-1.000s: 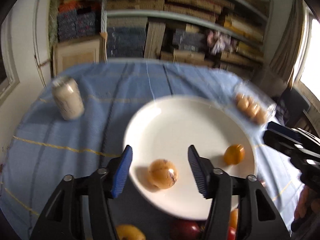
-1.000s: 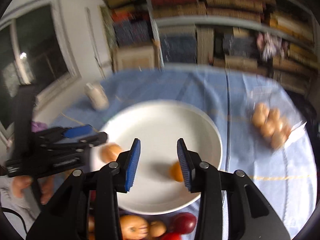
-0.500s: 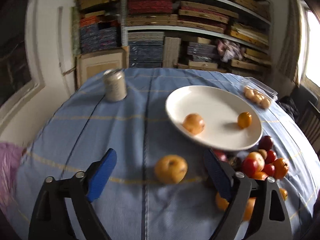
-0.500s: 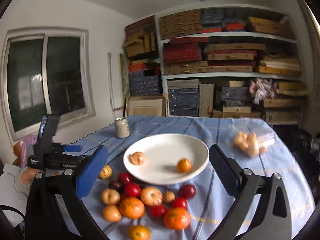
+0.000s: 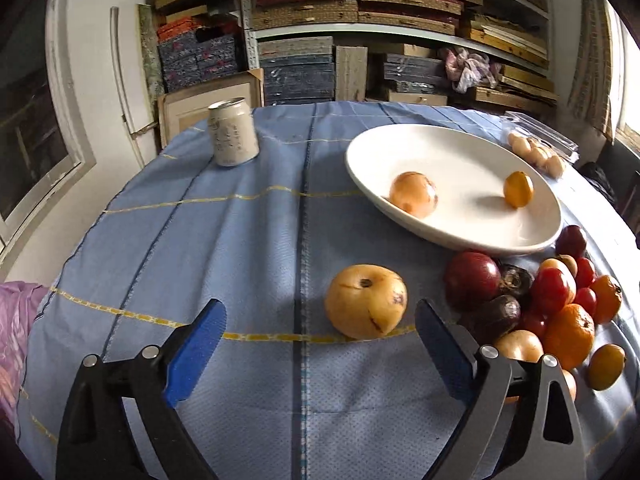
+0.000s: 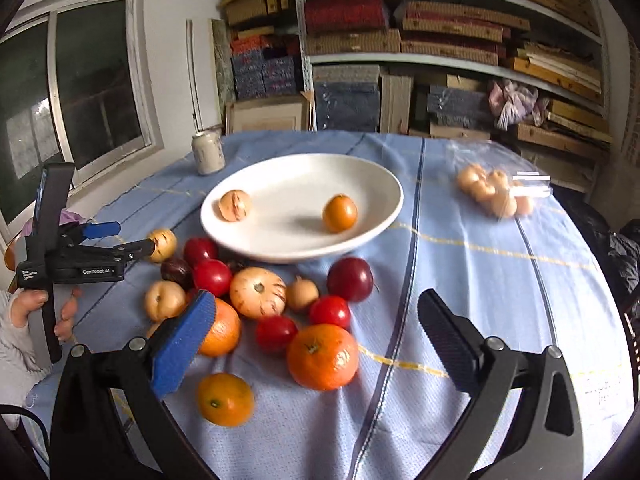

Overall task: Organize fruits
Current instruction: 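Move the left tool to another yellow pear and close on it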

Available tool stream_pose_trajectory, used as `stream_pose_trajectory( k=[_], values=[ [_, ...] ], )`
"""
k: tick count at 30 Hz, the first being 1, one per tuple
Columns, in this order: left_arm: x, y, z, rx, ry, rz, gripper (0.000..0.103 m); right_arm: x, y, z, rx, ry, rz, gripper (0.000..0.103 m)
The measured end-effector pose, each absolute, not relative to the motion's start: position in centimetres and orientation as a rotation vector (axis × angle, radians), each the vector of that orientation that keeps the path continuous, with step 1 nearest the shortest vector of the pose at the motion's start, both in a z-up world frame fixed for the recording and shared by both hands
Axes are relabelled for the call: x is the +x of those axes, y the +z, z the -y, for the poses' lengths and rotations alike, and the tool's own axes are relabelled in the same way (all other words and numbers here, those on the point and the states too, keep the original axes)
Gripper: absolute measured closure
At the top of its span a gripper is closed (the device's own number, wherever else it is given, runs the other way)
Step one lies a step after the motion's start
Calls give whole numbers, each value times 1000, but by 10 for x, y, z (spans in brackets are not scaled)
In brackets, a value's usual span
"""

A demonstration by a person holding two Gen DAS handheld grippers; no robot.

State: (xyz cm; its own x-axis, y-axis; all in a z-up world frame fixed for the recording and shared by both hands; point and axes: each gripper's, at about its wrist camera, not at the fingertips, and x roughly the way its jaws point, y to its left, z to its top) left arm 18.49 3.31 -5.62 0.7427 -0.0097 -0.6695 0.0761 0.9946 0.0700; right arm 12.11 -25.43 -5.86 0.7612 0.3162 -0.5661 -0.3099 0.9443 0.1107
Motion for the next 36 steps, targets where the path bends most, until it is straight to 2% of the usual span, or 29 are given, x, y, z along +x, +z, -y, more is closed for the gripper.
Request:
stream_pose_trajectory(
  k=[8, 21, 22, 23, 24, 26, 36],
  values=[
    [195, -63, -24, 88, -76, -773, 7, 132, -72, 257, 33, 328, -715, 4],
    [207, -75, -25, 61, -105, -852, 7, 131, -82, 253, -15, 309, -756, 5],
    [207, -75, -24, 64, -108, -856, 7, 130, -82, 252, -23, 312, -752, 7],
    [208, -76, -24, 66, -112, -860, 7, 129, -82, 250, -34, 314, -748, 15],
    [208, -76, -23, 66, -112, -861, 7, 129, -82, 249, -40, 318, -748, 33],
    [209, -77, -23, 64, -119, -864, 7, 131, -84, 249, -39, 328, -769, 42],
    [213, -78, -23, 36, -146, -877, 7, 141, -91, 258, 13, 320, -829, 42]
  ],
)
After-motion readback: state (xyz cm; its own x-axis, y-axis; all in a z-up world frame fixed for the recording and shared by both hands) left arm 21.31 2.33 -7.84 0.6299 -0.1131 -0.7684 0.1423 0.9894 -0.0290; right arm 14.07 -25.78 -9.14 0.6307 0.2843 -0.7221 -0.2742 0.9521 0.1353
